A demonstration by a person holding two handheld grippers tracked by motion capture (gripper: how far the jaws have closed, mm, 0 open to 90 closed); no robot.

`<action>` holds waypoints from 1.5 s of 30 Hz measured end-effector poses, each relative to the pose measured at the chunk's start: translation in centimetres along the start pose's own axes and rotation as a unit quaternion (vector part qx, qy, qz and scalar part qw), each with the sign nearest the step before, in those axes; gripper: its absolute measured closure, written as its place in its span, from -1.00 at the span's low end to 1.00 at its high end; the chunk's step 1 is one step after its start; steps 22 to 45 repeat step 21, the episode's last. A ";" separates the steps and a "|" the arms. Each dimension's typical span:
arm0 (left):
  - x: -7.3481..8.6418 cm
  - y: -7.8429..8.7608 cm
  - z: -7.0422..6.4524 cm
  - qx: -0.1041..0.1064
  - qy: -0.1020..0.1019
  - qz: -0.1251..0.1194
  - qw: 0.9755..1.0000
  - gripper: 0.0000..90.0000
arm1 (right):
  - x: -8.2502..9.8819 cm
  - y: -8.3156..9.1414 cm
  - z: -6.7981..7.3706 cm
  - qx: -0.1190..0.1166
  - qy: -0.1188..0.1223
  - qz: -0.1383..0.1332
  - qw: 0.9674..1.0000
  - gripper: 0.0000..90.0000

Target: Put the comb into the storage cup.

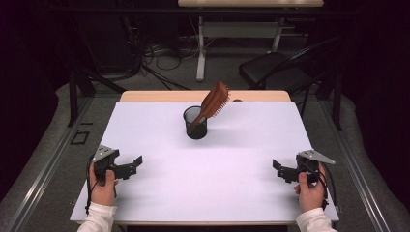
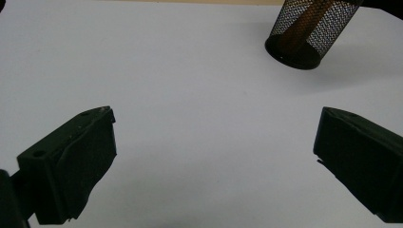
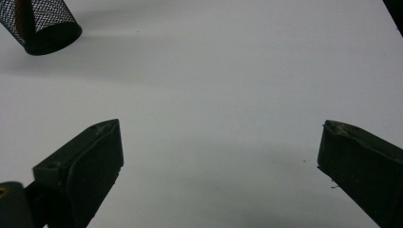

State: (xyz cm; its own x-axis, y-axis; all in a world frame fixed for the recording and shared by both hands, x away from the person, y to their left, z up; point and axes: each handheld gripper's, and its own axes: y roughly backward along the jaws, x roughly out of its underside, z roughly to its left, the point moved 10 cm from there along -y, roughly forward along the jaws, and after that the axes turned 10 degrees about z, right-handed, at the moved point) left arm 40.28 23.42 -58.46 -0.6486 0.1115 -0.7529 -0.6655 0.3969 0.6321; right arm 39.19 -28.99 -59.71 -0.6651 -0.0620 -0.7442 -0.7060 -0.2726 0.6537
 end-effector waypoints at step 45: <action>0.0 0.2 0.1 -0.001 0.005 -0.002 1.000 -0.99 | 0.0 0.1 -0.4 0.000 -0.009 -0.001 1.000 -0.98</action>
